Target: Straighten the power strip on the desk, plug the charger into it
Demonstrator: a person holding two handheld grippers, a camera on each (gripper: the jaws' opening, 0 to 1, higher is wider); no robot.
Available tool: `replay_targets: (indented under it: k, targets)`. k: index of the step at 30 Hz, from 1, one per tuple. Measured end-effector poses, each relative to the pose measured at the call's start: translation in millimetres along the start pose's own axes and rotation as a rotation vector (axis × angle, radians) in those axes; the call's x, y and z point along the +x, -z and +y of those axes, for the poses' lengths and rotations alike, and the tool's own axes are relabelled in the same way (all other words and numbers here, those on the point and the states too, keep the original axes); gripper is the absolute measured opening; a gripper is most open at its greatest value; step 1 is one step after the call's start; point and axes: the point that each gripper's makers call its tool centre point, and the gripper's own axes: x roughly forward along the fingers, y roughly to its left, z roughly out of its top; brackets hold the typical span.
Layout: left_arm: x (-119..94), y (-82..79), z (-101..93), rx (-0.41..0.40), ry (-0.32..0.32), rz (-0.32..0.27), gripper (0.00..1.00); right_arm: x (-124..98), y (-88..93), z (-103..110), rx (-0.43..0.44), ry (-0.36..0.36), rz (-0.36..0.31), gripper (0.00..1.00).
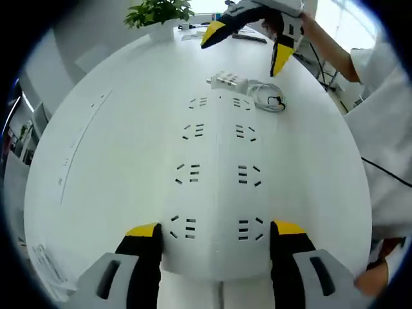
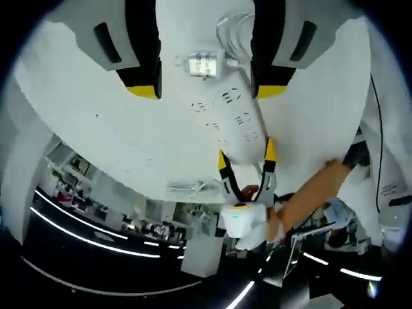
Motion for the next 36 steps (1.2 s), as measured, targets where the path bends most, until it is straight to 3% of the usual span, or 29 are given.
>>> replay_targets:
  k: [2, 3, 5, 6, 9, 12, 15, 17, 27, 36]
  targets:
    - [0.1, 1.2, 1.4, 0.000, 0.002, -0.003, 0.69, 3.8, 10.0, 0.4, 0.091, 0.014, -0.072, 0.50]
    - [0.0, 1.4, 1.7, -0.001, 0.003, -0.006, 0.69, 8.5, 26.1, 2.8, 0.120, 0.003, -0.045, 0.47]
    - [0.4, 1.0, 3.2, -0.002, 0.003, -0.011, 0.69, 15.3, 42.3, 1.4, 0.094, 0.017, -0.002, 0.44]
    - [0.6, 1.1, 3.8, -0.002, 0.002, -0.010, 0.69, 17.6, 34.9, -1.6, 0.034, 0.017, -0.064, 0.44]
    - [1.3, 0.7, 5.9, -0.002, -0.002, -0.003, 0.69, 19.5, 30.4, -1.7, 0.157, -0.007, -0.123, 0.44]
    - [1.5, 0.7, 7.2, -0.003, -0.003, 0.001, 0.69, 20.3, 32.5, -9.0, 0.089, -0.002, -0.112, 0.44]
    - [1.5, 1.0, 7.2, -0.002, -0.001, -0.003, 0.69, 20.7, 31.1, -13.7, 0.095, -0.002, -0.134, 0.42]
    - [1.5, 1.1, 6.1, -0.003, -0.001, -0.007, 0.69, 21.6, 29.6, -12.5, 0.100, -0.015, -0.150, 0.33]
    - [1.3, 0.8, 0.9, 0.000, -0.002, -0.006, 0.69, 12.8, 27.0, -18.1, 0.124, 0.012, -0.166, 0.33]
    - [1.3, 0.0, -0.4, 0.005, 0.004, -0.018, 0.69, 10.5, 30.0, -18.9, 0.132, -0.018, -0.178, 0.33]
